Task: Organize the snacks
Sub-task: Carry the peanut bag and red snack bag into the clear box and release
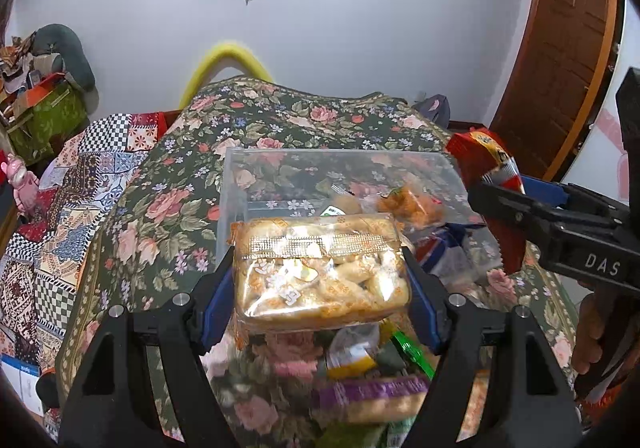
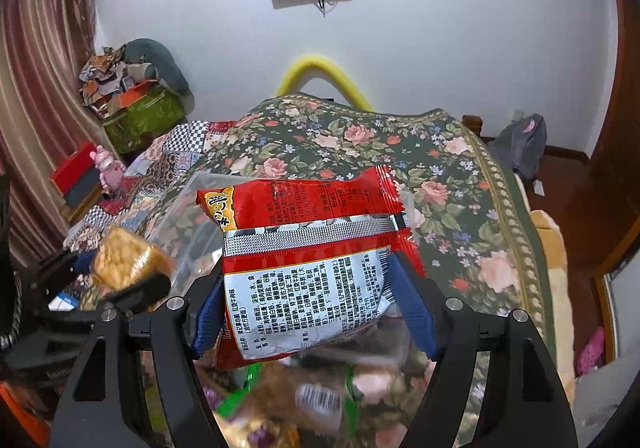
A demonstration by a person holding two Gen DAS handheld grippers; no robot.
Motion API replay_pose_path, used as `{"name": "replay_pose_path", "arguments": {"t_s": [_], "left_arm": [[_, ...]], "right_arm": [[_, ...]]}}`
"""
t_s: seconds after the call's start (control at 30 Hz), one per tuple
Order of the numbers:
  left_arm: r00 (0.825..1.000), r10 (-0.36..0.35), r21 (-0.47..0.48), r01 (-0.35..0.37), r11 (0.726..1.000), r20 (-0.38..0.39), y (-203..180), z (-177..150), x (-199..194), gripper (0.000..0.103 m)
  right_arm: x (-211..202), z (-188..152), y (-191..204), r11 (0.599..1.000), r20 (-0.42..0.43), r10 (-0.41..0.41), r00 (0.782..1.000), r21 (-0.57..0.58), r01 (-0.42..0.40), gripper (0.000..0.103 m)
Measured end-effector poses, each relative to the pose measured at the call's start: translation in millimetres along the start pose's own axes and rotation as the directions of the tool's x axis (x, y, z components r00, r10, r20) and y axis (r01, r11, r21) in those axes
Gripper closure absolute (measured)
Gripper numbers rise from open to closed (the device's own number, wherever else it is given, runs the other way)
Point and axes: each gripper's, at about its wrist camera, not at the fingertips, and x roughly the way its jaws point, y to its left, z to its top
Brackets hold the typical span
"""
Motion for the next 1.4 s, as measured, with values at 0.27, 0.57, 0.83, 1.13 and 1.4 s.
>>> {"name": "replay_pose_path", "arguments": {"t_s": [0.27, 0.57, 0.83, 1.13, 1.4], "left_arm": [[0.998, 0.005, -0.029, -0.007, 1.0, -0.063, 9, 7, 43, 0.029], [0.996, 0.017, -0.002, -0.017, 1.0, -0.088, 5, 7, 56, 0.028], [0.999, -0.009, -0.021, 0.008, 1.0, -0.047, 11, 7, 27, 0.027], [0.999, -0.039, 0.019, 0.04, 0.999, -0.033, 9, -19, -20, 0.027], [0.99, -0.085, 0.013, 0.087, 0.996, -0.112, 9, -67, -33, 0.026]], "right_arm": [[36, 6, -8, 0.999, -0.055, -0.017, 0.998, 0.043, 0.019, 0.031], [48, 4, 1, 1.0, -0.095, -0.021, 0.995, 0.008, 0.022, 0.027], [17, -5, -1, 1.0, -0.073, -0.011, 0.997, -0.013, 0.01, 0.022], [-31, -41, 0, 0.999, -0.038, -0.003, 0.999, -0.044, 0.002, 0.018], [-27, -100, 9, 0.999, -0.161, 0.037, 0.986, -0.015, -0.04, 0.016]]}}
